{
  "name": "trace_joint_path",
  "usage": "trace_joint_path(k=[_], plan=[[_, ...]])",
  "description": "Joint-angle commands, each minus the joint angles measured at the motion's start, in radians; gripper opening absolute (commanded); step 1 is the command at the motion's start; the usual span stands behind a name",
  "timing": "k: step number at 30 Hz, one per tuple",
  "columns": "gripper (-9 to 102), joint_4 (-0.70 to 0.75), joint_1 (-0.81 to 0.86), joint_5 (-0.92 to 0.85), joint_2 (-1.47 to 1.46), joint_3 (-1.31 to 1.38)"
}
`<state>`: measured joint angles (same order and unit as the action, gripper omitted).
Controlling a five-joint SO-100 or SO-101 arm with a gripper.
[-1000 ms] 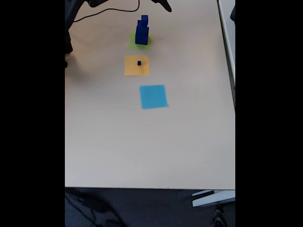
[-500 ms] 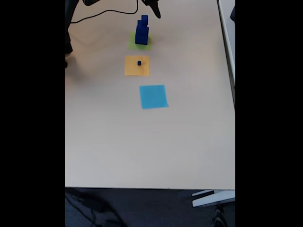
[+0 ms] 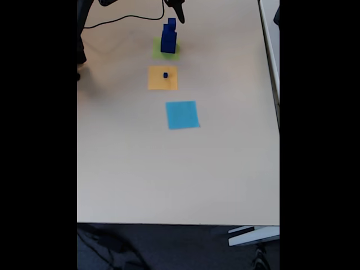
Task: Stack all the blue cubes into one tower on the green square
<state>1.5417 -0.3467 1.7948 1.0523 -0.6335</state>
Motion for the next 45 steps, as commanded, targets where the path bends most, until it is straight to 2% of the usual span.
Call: trace_joint_path(k=[1,19,45], plan=[[25,0.018,-0.008,0.015,0.063,0.040],[25,0.089,0.003,-0.009,0.037,0.029],[24,0.092,0.015,-0.043,-0.032,0.043]])
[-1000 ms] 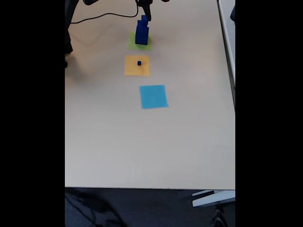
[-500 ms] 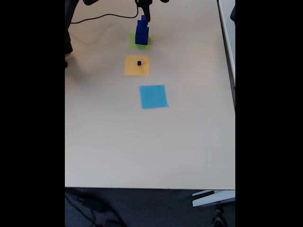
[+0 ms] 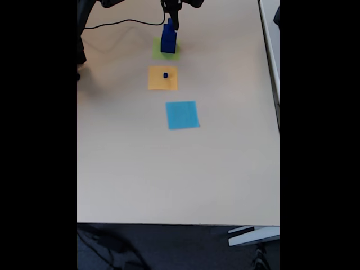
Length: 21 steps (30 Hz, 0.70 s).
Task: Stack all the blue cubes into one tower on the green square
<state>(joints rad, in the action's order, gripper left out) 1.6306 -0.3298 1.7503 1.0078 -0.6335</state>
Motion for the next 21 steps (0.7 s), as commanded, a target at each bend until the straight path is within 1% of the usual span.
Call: trace_joint_path(k=[1,21], plan=[[24,0.003,-0.002,0.000,0.011,0.040],[19,0.020,0.002,-0.026,0.012,0.026]])
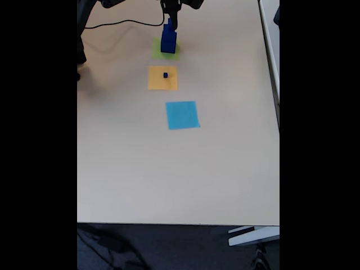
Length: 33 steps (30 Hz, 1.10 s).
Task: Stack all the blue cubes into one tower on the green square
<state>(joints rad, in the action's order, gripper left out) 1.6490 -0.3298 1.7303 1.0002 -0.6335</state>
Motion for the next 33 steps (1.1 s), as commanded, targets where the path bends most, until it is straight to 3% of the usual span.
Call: trace_joint_path(k=[1,33], plan=[[19,0.002,0.002,-0.006,0.020,0.026],[12,0.018,0.009,0.015,0.032,-0.009]])
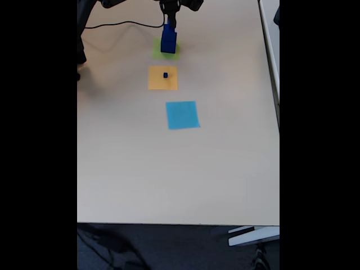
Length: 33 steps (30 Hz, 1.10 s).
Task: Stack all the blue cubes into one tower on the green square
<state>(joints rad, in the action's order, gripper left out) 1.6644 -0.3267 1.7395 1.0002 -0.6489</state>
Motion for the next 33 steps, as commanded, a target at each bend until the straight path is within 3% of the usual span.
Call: trace_joint_path(k=[1,33], plan=[[12,0.003,0.006,0.006,0.032,0.006],[11,0.026,0.015,-0.006,0.051,0.015]])
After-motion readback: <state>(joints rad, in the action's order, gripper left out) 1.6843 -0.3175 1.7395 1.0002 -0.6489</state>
